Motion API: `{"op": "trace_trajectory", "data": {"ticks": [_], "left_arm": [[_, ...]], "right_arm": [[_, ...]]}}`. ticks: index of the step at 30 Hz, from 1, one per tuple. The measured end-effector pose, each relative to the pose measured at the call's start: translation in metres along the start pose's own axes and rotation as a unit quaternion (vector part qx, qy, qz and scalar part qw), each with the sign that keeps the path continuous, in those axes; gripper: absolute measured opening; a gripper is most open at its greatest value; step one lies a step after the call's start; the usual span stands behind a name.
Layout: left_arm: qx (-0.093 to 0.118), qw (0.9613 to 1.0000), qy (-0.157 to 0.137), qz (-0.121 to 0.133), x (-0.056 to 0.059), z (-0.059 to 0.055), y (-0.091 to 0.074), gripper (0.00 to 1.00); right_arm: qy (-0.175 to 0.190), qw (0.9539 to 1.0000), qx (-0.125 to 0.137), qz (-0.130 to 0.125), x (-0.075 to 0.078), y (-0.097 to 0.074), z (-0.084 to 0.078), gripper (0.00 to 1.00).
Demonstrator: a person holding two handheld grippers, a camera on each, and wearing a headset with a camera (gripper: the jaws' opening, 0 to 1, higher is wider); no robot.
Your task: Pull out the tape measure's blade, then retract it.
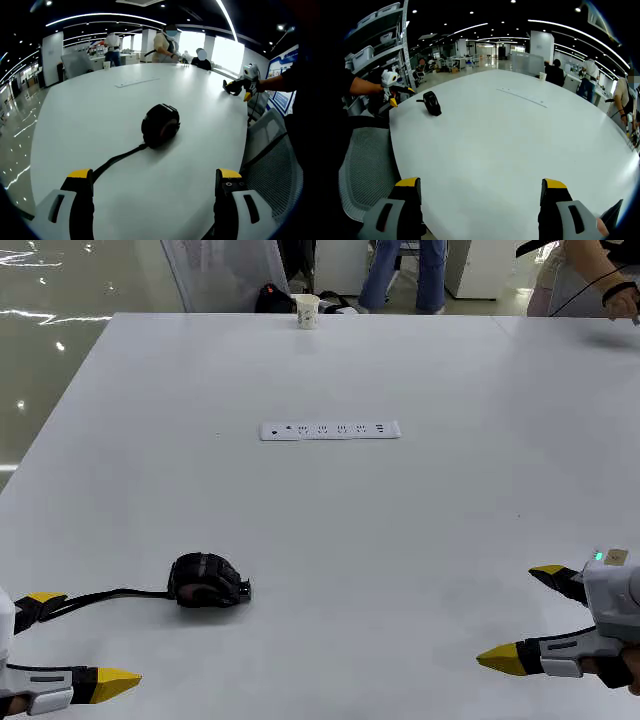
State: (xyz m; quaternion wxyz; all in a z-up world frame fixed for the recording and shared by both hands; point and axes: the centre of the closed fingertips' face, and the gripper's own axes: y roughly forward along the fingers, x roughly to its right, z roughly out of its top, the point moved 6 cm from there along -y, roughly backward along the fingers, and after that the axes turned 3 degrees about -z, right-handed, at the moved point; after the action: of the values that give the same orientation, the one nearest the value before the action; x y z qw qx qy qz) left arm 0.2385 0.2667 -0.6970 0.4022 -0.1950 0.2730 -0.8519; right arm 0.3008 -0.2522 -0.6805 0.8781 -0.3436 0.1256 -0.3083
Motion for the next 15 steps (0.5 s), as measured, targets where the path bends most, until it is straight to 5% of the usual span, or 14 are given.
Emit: {"op": "trace_trajectory", "data": {"ticks": [15], "left_arm": [[0.000,1.0000,0.002,-0.003,-0.0066,0.0050,0.0003,0.99]], "right_arm": [[-0.003,1.0000,-0.004,-0.001,0.0012,-0.0004,-0.0010,0.99]]}}
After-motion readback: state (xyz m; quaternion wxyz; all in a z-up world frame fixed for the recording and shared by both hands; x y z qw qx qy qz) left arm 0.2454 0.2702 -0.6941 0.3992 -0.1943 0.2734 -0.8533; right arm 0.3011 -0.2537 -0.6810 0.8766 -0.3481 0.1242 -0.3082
